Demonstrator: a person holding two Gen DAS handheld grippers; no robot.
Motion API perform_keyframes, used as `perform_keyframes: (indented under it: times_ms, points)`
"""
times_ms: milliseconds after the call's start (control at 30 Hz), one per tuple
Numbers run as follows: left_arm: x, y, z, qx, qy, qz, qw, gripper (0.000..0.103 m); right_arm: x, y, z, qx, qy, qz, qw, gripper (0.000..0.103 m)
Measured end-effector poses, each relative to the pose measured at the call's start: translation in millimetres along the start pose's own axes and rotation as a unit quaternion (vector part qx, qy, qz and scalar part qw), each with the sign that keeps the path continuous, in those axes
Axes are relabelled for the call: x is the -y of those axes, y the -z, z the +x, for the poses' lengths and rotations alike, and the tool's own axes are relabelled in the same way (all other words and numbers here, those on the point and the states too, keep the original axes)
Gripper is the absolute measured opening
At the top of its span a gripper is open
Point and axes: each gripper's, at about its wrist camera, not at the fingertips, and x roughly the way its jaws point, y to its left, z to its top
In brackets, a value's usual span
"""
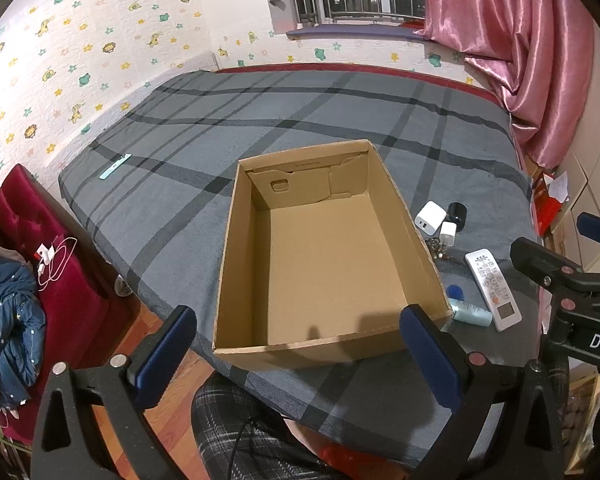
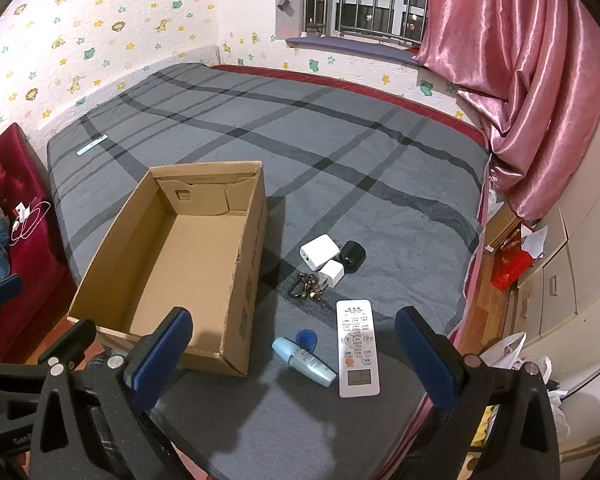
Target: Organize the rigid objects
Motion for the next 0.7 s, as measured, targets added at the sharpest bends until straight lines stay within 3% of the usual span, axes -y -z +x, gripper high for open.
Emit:
perform_keyframes:
  times_ms: [700]
  points:
    - [-1.2, -2.2, 2.3, -0.001, -0.001, -0.002, 1.0, 0.103, 3.6, 0.3, -0.5, 0.002, 0.001, 0.003, 1.0, 0.103]
